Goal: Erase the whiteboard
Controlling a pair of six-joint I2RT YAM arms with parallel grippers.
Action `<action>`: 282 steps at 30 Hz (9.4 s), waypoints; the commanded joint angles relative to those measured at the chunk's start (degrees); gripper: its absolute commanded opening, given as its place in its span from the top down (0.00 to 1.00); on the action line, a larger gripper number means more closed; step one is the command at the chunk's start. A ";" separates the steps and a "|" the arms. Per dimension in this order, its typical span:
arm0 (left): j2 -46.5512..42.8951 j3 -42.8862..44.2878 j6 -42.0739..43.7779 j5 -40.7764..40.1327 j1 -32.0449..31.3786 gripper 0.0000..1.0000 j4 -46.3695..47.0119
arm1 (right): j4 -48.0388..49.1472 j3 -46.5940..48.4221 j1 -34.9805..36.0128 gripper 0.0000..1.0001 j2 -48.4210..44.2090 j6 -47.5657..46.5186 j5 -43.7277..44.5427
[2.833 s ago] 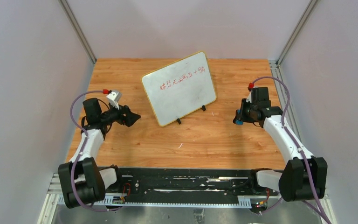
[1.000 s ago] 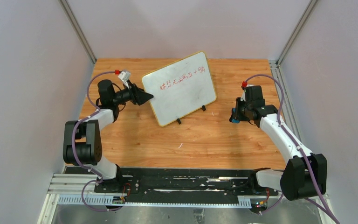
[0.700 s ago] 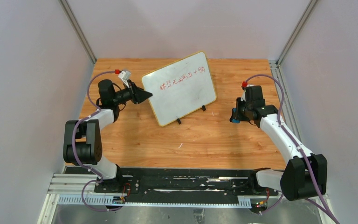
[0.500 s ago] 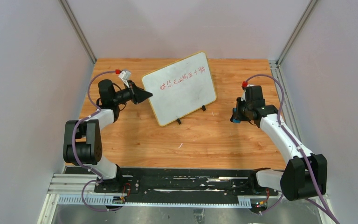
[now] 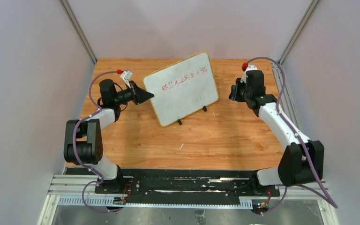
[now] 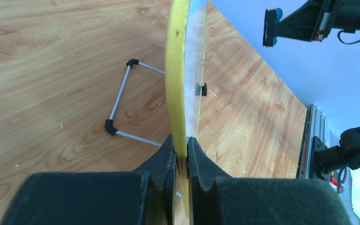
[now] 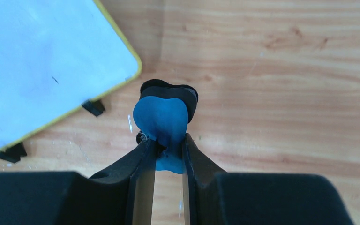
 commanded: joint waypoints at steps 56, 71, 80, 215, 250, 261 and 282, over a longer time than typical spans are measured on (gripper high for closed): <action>2.08 3.04 15.53 -7.43 -0.13 1.00 -13.77 | 1.51 38.34 11.44 0.99 35.37 -9.99 -10.97; 1.76 2.91 15.85 -7.28 -0.13 1.00 -14.32 | 0.82 39.76 17.49 0.99 37.04 -12.54 -4.45; 2.11 3.58 17.01 -7.24 -0.13 1.00 -16.07 | -0.22 41.48 9.59 0.99 38.83 -13.17 -4.23; 2.27 4.36 18.58 -8.03 -0.13 1.00 -18.65 | -1.68 43.64 15.17 0.99 36.65 -14.17 -2.51; 1.68 4.31 18.58 -7.96 -0.13 1.00 -18.96 | -0.84 42.75 23.22 0.99 40.00 -12.85 0.44; 1.83 4.40 18.67 -7.94 -0.13 1.00 -18.90 | -0.13 40.30 16.15 0.99 37.90 -12.22 -1.29; 1.27 4.36 19.32 -8.07 -0.13 1.00 -19.88 | -0.87 50.74 34.99 0.99 44.95 -6.62 -5.80</action>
